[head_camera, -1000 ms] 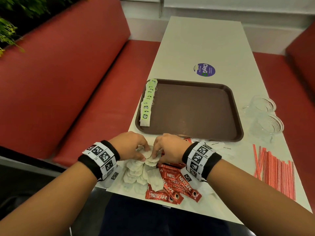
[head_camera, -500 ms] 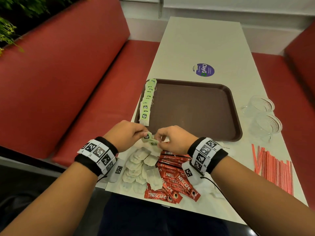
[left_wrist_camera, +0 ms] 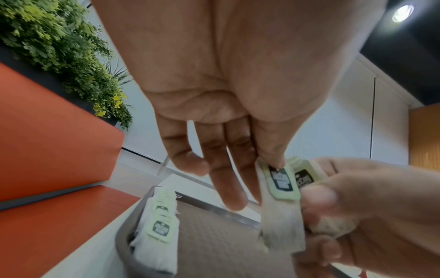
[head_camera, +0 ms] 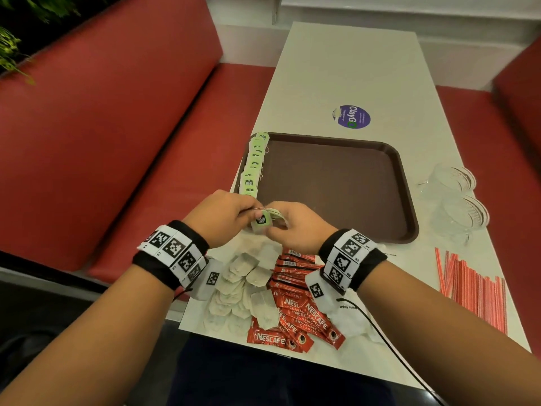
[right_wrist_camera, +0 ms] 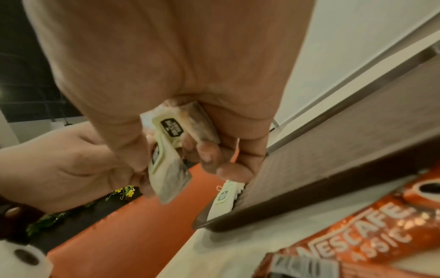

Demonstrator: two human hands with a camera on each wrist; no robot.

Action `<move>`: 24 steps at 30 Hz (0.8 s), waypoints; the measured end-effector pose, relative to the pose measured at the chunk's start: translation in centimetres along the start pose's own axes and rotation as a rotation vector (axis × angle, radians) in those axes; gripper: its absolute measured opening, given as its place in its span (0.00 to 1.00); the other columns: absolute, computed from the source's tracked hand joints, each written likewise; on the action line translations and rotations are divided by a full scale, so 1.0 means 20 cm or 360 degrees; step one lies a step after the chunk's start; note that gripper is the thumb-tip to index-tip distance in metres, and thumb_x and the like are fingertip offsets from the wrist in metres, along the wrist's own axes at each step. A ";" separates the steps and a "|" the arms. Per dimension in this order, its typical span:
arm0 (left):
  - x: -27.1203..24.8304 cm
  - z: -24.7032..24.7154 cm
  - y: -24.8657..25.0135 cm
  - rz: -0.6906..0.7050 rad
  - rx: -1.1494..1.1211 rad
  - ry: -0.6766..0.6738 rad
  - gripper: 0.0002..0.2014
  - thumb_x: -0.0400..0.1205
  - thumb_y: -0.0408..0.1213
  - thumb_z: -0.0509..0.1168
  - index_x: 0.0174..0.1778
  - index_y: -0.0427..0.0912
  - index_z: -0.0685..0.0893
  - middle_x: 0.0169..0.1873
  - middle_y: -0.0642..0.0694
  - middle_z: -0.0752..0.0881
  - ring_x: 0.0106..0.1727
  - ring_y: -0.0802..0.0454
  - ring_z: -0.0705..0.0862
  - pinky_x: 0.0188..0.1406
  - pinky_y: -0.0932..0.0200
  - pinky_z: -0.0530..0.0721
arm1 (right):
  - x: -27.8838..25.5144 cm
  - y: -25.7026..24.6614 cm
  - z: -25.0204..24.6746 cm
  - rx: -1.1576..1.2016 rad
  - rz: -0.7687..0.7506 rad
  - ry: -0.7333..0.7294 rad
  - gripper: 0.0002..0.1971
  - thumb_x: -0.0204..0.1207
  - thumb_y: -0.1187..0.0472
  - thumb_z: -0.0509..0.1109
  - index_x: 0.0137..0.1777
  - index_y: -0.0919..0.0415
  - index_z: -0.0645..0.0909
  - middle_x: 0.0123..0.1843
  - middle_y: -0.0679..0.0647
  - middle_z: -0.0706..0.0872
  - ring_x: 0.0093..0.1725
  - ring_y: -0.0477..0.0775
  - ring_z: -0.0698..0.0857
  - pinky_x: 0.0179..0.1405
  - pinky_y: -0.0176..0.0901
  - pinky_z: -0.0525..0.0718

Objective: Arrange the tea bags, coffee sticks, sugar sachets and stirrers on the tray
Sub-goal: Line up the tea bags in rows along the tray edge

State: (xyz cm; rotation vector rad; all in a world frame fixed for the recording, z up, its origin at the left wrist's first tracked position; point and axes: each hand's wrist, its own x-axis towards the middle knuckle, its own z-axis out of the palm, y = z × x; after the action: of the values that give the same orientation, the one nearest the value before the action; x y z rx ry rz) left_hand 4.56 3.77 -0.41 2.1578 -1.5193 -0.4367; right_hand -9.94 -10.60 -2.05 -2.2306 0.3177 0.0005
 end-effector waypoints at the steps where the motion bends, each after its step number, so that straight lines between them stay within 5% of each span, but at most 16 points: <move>1: 0.00 0.00 0.01 0.0030 -0.0032 0.0034 0.07 0.86 0.46 0.65 0.49 0.56 0.89 0.34 0.57 0.89 0.37 0.59 0.87 0.42 0.49 0.87 | 0.01 0.00 0.00 -0.0014 -0.0027 0.0014 0.07 0.79 0.62 0.70 0.44 0.48 0.79 0.36 0.44 0.82 0.34 0.41 0.79 0.35 0.40 0.75; 3: 0.01 -0.01 0.01 0.0075 -0.0053 0.0113 0.07 0.86 0.46 0.65 0.47 0.56 0.88 0.35 0.57 0.89 0.38 0.59 0.88 0.41 0.49 0.87 | 0.02 0.02 0.01 -0.0027 -0.0047 0.0082 0.16 0.80 0.63 0.69 0.36 0.43 0.73 0.31 0.42 0.78 0.30 0.40 0.75 0.33 0.38 0.71; 6: 0.03 -0.02 0.02 0.0075 -0.0037 0.0165 0.07 0.86 0.44 0.65 0.47 0.55 0.89 0.35 0.55 0.89 0.37 0.56 0.87 0.40 0.49 0.86 | 0.04 0.03 0.00 -0.0027 -0.0062 0.0158 0.16 0.82 0.60 0.70 0.35 0.42 0.72 0.30 0.42 0.77 0.30 0.40 0.75 0.33 0.37 0.70; 11: 0.12 -0.10 0.01 -0.0144 -0.0037 0.0321 0.08 0.87 0.39 0.64 0.52 0.45 0.89 0.35 0.52 0.88 0.38 0.52 0.85 0.42 0.56 0.82 | 0.04 0.06 -0.01 0.0043 0.0068 0.0200 0.03 0.86 0.58 0.64 0.56 0.52 0.76 0.41 0.46 0.82 0.36 0.45 0.79 0.34 0.38 0.75; 17: 0.26 -0.10 -0.13 -0.0330 0.0293 -0.0125 0.11 0.89 0.42 0.59 0.59 0.46 0.86 0.40 0.54 0.83 0.47 0.50 0.83 0.49 0.55 0.79 | 0.06 0.09 -0.05 -0.0003 0.0197 -0.0119 0.12 0.90 0.57 0.55 0.61 0.58 0.79 0.50 0.56 0.85 0.46 0.55 0.82 0.49 0.51 0.81; 20: 0.30 -0.05 -0.17 -0.0382 0.0338 -0.0380 0.12 0.89 0.41 0.59 0.62 0.45 0.85 0.38 0.57 0.81 0.46 0.51 0.80 0.48 0.59 0.73 | 0.06 0.11 -0.06 0.0019 0.0180 -0.0085 0.14 0.91 0.53 0.52 0.59 0.57 0.78 0.47 0.52 0.87 0.40 0.52 0.83 0.46 0.51 0.84; 24: 0.34 0.01 -0.24 -0.0440 0.0428 -0.0357 0.14 0.88 0.44 0.62 0.66 0.48 0.85 0.58 0.46 0.88 0.56 0.46 0.84 0.57 0.53 0.81 | 0.06 0.12 -0.08 0.0099 0.0184 -0.0061 0.11 0.91 0.53 0.53 0.58 0.55 0.76 0.47 0.48 0.92 0.36 0.56 0.89 0.38 0.46 0.87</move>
State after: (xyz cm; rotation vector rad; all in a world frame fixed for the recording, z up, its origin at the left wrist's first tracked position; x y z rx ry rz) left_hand 10.61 -1.28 -3.03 2.6215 -1.4675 -0.6137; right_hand -9.43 -13.48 -3.05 -2.1454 0.4200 0.0938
